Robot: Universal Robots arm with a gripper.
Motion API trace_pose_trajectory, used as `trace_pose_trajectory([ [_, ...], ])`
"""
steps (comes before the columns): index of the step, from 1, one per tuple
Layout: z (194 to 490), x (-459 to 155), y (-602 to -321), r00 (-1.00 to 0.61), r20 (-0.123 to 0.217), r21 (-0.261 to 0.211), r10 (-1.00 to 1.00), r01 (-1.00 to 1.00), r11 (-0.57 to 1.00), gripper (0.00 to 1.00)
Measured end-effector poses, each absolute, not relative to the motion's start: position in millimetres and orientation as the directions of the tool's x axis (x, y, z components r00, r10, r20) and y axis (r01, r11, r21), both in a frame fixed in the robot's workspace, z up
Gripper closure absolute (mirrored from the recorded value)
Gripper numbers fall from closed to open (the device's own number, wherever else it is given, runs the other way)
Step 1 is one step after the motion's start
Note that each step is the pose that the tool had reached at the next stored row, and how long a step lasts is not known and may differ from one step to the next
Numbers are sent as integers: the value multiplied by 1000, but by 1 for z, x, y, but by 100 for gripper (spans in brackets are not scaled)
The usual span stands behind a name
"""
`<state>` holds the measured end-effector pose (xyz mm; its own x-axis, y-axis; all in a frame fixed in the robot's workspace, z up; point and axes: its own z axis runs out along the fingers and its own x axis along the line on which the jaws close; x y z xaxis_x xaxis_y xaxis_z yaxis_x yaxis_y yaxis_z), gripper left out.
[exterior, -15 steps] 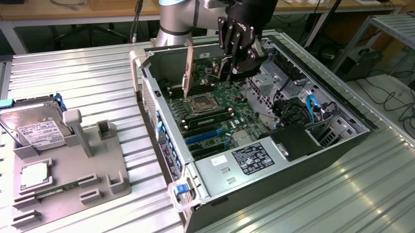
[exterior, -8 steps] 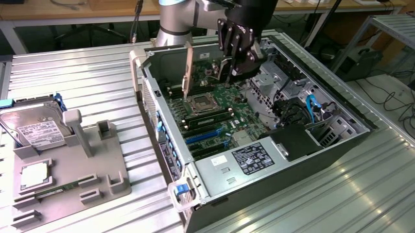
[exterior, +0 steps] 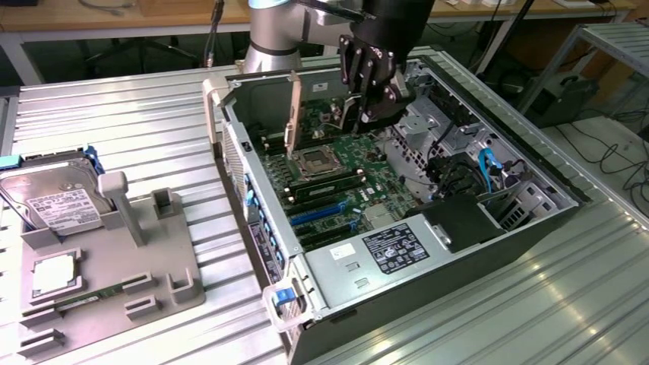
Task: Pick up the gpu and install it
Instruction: 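Insert the gpu into the slot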
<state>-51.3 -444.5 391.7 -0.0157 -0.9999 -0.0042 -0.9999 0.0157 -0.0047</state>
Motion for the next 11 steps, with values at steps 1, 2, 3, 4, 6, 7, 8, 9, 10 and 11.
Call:
trace_pose_trajectory([
  [1,391,-51,-445,-16,-4,-5,-1000,-1000,16,72],
  [2,390,-51,-445,-16,-4,-5,-1000,-1000,16,72],
  [3,389,-51,-445,-16,-4,-5,-1000,-1000,16,72],
  [4,388,-51,-445,-16,-4,-5,-1000,-1000,16,72],
  [6,385,-51,-445,-16,-4,-5,-1000,-1000,16,72],
  [7,383,-51,-445,-16,-4,-5,-1000,-1000,16,72],
  [8,381,-51,-445,-16,-4,-5,-1000,-1000,16,72],
  [9,380,-51,-445,-16,-4,-5,-1000,-1000,16,72],
  [10,378,-51,-445,-16,-4,-5,-1000,-1000,16,72],
  [11,376,-51,-445,-16,-4,-5,-1000,-1000,16,72],
])
